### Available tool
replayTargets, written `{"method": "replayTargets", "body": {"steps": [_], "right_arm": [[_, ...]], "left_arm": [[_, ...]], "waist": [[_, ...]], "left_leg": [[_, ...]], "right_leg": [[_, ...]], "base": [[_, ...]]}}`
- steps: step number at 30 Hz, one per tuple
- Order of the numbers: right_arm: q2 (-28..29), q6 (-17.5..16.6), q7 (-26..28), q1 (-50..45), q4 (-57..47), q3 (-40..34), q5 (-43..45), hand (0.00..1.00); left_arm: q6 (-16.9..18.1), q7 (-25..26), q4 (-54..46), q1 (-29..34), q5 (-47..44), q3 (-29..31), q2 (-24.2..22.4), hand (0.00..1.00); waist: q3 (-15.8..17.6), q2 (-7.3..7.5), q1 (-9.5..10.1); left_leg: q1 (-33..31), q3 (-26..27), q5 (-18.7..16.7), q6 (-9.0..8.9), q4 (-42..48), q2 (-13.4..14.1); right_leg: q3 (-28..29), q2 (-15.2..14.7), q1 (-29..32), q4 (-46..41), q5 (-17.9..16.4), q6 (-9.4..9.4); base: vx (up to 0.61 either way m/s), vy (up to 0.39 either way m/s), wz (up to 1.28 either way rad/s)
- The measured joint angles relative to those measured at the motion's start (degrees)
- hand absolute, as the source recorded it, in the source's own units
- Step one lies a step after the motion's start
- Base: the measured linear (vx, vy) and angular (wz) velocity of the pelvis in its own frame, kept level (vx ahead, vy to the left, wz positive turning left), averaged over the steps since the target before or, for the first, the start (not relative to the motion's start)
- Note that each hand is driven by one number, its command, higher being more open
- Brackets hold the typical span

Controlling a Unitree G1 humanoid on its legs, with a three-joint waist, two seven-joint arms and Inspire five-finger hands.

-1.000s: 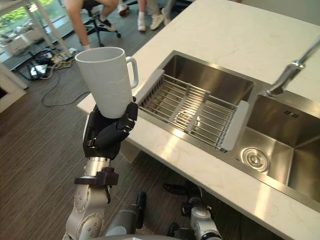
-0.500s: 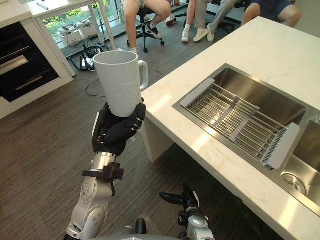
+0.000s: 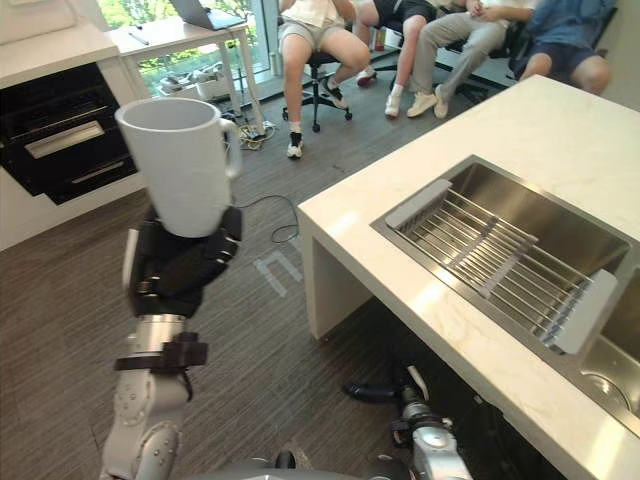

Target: Walk over to the sink, pick up the cup, carry it to the dishwasher, place the cup inside the dishwasher, then close the dishwasher door

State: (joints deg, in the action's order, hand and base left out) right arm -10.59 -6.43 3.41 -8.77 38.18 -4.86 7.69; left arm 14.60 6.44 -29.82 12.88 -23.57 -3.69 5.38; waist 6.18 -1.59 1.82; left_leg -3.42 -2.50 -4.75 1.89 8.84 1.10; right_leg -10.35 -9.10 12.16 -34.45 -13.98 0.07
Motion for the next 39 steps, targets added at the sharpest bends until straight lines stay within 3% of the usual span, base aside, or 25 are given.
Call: {"method": "replayTargets", "body": {"steps": [2,4,5,6,8,9,10,11,12,14,17,19,20,24,27,31,34,36,37,39], "right_arm": [[-0.03,0.66,-0.09,-0.37,2.59,-1.28,1.61,1.00],[1.24,2.25,-0.08,-1.46,4.22,-0.98,2.38,1.00],[1.71,2.59,-0.03,-1.84,4.25,-0.66,2.40,1.00],[2.21,3.10,0.05,-2.39,4.44,0.35,2.43,1.00],[2.37,3.52,0.25,-2.72,4.05,0.86,2.44,1.00],[2.94,3.49,-0.06,-1.96,2.95,0.85,2.84,1.00],[4.19,2.39,-0.94,-2.04,2.69,1.05,3.77,1.00],[6.79,1.60,-1.60,-2.84,0.51,1.06,4.56,1.00],[7.94,1.37,-1.67,-3.04,0.22,1.44,4.71,1.00],[9.96,1.06,-2.35,-3.24,-0.76,2.27,4.59,1.00],[8.95,0.90,-3.73,-2.65,-1.68,1.76,4.41,1.00],[8.24,0.88,-4.26,-1.86,-1.44,0.14,4.37,1.00],[7.88,0.82,-4.60,-1.54,-1.47,-1.23,4.34,1.00],[7.65,0.83,-4.83,-0.92,-0.04,-2.09,3.94,1.00],[7.96,0.84,-4.64,-0.20,1.21,-2.00,3.62,1.00],[7.92,0.92,-4.46,0.41,2.86,-1.17,3.31,1.00],[7.54,1.56,-4.42,1.23,5.44,-0.51,1.60,1.00],[6.78,1.69,-4.35,1.56,5.87,0.36,1.20,1.00],[6.87,1.72,-4.17,1.45,6.02,0.90,1.15,1.00],[7.51,1.77,-3.58,0.62,6.12,1.49,1.14,1.00]], "left_arm": [[0.09,0.01,0.49,-1.73,0.05,-1.82,0.17,0.00],[-0.31,0.00,1.96,-2.95,0.38,-4.68,0.73,0.00],[-0.37,-0.01,2.27,-3.06,0.49,-5.59,0.96,0.00],[-0.68,-0.15,3.08,-3.41,0.58,-7.65,1.10,0.00],[-1.81,-0.45,3.14,-2.64,0.61,-10.51,-0.56,0.00],[-2.00,-1.11,3.14,-2.68,1.11,-11.64,-2.16,0.00],[-2.18,-1.38,3.14,-2.71,1.17,-11.85,-3.06,0.00],[-2.21,-1.50,3.11,-2.74,1.15,-11.93,-4.40,0.00],[-2.21,-1.48,3.10,-2.74,1.12,-11.92,-4.80,0.00],[-2.21,-1.47,2.97,-2.72,1.11,-11.86,-4.85,0.00],[-2.17,-1.56,2.51,-3.40,1.10,-11.81,-4.89,0.00],[-2.18,-1.53,2.72,-3.81,1.10,-11.45,-4.61,0.00],[-2.20,-1.45,3.11,-3.77,1.08,-11.01,-3.94,0.00],[-2.25,-1.31,3.41,-3.37,1.08,-9.49,-2.59,0.00],[-2.28,-1.34,3.42,-2.13,1.07,-9.25,-2.12,0.00],[-2.29,-1.38,3.40,-0.78,1.06,-9.04,-1.96,0.00],[-2.90,-1.40,3.30,0.66,1.09,-9.18,-1.54,0.00],[-3.27,-1.32,3.27,1.46,1.10,-9.20,-1.60,0.00],[-3.39,-1.32,3.32,1.48,1.11,-9.70,-1.08,0.00],[-3.38,-1.31,3.46,1.47,1.13,-10.27,0.01,0.00]], "waist": [[1.18,0.08,-1.11],[1.67,0.44,-1.72],[1.55,0.82,-1.90],[1.20,1.64,-2.09],[0.48,-0.44,-1.52],[0.22,-2.04,-1.20],[-0.01,-2.68,-1.14],[-0.15,-2.99,-1.08],[-0.13,-2.97,-1.05],[-0.13,-3.07,-0.90],[-0.14,-2.85,-0.96],[0.28,-2.05,-0.59],[0.82,-0.91,-0.04],[0.79,1.32,0.80],[0.58,1.80,0.81],[0.63,2.53,1.51],[0.93,4.10,1.30],[0.53,4.18,1.23],[0.68,4.02,0.45],[0.53,3.93,-0.59]], "left_leg": [[-1.77,-5.32,-0.53,-0.69,1.68,0.10],[-2.31,-10.15,-1.65,-1.80,3.18,-0.95],[-2.68,-11.57,-2.29,-2.23,3.94,-1.81],[-2.80,-14.44,-3.79,-3.03,5.60,-3.36],[-2.76,-18.21,-5.08,-3.80,6.07,-2.18],[-4.28,-17.01,-5.00,-4.50,9.40,-0.06],[-5.25,-15.43,-5.16,-4.91,11.26,0.86],[-6.67,-10.42,-5.11,-5.07,14.59,2.89],[-7.10,-7.16,-5.16,-5.00,16.27,4.19],[-7.91,5.68,-5.97,-3.56,20.03,8.64],[-7.29,14.03,-6.24,-3.10,15.74,9.47],[-7.01,15.28,-4.44,-3.11,11.77,7.56],[-7.04,16.59,-2.98,-2.73,10.08,6.34],[-7.10,16.52,-0.85,-1.87,7.30,4.11],[-5.91,16.00,0.67,-1.24,4.08,2.57],[-4.81,17.79,-0.29,-0.30,3.72,2.07],[-3.45,18.79,-3.40,0.58,6.56,0.44],[-3.26,17.95,-4.68,1.72,7.22,-0.62],[-2.55,16.06,-4.75,2.15,7.21,-0.84],[-2.17,12.33,-4.63,1.62,7.14,-0.91]], "right_leg": [[6.98,4.30,2.28,5.49,0.19,0.92],[14.54,6.69,3.46,11.99,2.08,3.92],[15.82,6.29,3.37,14.07,2.45,4.28],[15.75,4.85,2.79,14.20,5.95,4.49],[10.67,5.18,1.84,12.79,5.84,3.20],[6.98,5.90,0.04,13.40,5.80,1.56],[5.35,6.41,-1.00,14.27,5.81,1.54],[2.98,7.47,-3.08,15.80,5.81,1.54],[1.91,8.01,-4.27,16.39,5.81,1.54],[-1.15,9.15,-7.78,18.38,5.80,1.53],[-3.08,8.54,-8.04,20.17,5.77,1.03],[-4.28,6.84,-7.29,20.52,6.05,0.37],[-5.17,5.56,-7.08,20.59,6.28,0.58],[-6.71,3.83,-7.16,21.81,7.50,1.29],[-7.53,2.99,-8.27,23.73,8.77,1.78],[-7.73,1.57,-8.53,22.90,7.04,2.81],[-7.40,-2.38,-7.91,14.31,2.95,5.45],[-4.68,-4.11,-3.95,5.06,2.82,5.19],[-1.17,-3.90,-0.21,-1.95,3.89,3.67],[5.99,0.30,0.87,-0.40,0.91,3.68]], "base": [[0.05,-0.102,1.38],[0.09,-0.202,1.35],[0.14,-0.281,1.26],[0.22,-0.353,1.38],[0.29,-0.387,1.33],[0.27,-0.316,1.02],[0.29,-0.368,1.15],[0.17,-0.235,0.74],[0.15,-0.247,0.76],[0.10,-0.168,0.60],[0.01,-0.013,0.53],[-0.05,0.096,0.51],[-0.07,0.112,0.35],[-0.06,0.099,0.29],[-0.07,0.063,0.18],[-0.03,0.048,0.07],[0.07,0.076,0.15],[0.13,0.096,0.27],[0.18,0.089,0.61],[0.22,0.034,1.00]]}}
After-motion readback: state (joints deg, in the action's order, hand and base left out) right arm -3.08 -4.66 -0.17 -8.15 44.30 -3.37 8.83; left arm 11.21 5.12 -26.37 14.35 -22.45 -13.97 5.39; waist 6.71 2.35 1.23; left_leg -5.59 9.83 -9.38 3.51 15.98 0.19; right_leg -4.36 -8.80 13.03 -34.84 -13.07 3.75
